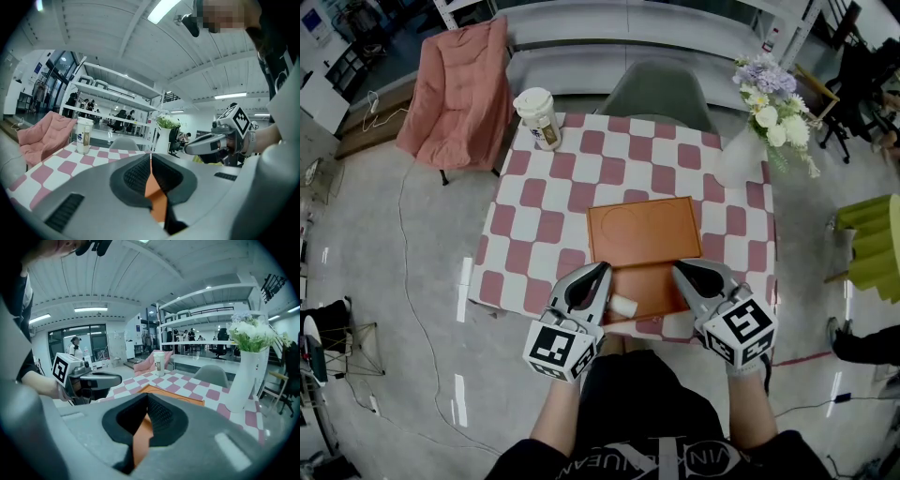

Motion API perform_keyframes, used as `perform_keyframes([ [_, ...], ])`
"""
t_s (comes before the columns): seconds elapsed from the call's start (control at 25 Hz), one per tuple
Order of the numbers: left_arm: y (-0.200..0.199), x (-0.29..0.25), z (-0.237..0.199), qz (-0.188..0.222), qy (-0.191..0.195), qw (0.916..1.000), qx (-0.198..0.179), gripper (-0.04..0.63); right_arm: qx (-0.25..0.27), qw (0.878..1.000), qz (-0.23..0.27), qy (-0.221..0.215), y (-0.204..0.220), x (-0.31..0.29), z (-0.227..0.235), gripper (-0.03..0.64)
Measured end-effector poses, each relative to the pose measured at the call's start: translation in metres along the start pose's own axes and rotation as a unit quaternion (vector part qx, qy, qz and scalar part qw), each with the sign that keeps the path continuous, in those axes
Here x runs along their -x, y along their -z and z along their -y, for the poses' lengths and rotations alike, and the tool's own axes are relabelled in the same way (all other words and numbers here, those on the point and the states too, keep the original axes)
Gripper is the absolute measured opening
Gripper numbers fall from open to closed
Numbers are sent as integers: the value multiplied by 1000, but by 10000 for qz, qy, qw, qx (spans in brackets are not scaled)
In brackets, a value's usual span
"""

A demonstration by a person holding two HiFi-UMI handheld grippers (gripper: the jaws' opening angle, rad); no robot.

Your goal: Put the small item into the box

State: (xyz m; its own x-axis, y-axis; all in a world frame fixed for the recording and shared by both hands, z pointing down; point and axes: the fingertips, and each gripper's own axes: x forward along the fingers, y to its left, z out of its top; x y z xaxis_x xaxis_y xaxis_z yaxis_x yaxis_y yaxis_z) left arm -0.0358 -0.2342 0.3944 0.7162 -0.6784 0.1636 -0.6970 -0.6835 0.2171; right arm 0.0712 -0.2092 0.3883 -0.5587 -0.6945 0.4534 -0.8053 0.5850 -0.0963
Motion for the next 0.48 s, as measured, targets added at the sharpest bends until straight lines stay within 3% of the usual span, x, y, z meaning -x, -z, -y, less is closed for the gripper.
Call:
perform_keyframes([
  [0.48,-21,0,2,92,9,9999,-54,18,-114,9977,631,205,-27,19,7,6],
])
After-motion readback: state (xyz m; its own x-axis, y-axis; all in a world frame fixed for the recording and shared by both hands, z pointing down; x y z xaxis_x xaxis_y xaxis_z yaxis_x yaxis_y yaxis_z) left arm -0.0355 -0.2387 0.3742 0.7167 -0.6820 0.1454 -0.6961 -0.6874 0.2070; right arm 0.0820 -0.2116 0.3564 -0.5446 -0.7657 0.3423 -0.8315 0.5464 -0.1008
